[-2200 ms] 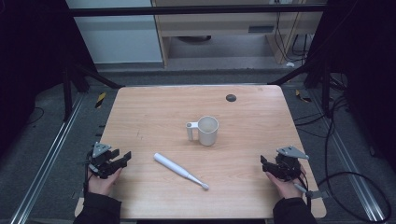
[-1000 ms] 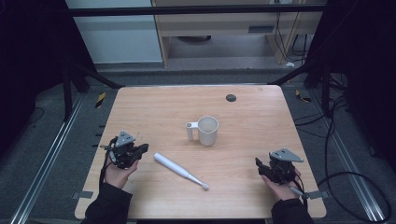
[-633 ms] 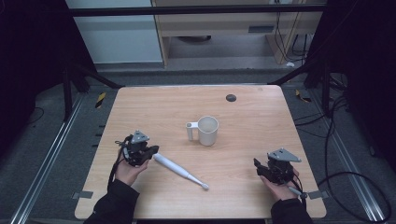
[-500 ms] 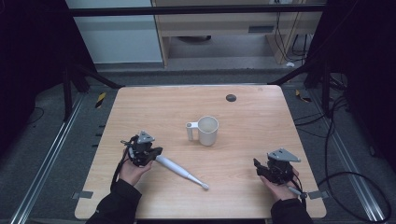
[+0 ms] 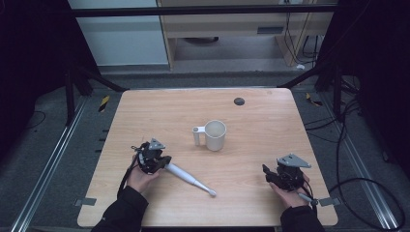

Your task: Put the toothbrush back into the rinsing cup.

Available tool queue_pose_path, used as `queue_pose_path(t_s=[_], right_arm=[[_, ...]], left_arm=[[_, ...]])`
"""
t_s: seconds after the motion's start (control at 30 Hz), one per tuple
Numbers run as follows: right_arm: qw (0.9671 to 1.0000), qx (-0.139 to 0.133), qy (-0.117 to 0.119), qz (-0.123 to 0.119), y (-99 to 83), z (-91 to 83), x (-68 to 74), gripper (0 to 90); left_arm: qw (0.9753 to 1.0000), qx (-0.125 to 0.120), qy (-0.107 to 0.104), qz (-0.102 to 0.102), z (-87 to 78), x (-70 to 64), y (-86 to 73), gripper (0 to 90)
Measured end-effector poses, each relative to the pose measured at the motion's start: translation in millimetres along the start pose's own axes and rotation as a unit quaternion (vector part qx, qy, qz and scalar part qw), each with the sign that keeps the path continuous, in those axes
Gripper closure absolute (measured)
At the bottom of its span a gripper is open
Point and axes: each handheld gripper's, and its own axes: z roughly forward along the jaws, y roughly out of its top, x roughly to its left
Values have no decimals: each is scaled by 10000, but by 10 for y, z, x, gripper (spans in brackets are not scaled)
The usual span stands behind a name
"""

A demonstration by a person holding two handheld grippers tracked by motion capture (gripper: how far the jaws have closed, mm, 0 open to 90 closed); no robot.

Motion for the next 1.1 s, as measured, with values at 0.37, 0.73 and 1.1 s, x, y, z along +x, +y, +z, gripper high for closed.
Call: queue_pose_path(t_s=[0.37, 0.73, 1.1], right_arm=[[10000, 9, 9, 23, -1, -1, -3, 395], [10000, 9, -20, -5, -6, -5, -12, 394], [10000, 16, -17, 7, -11, -11, -20, 394]], left_arm=[[10000, 49, -35, 71, -20, -34, -16, 890], [9999, 84, -53, 111, -56, -59, -62, 891], [9997, 127, -69, 214, -101, -113, -91, 891]])
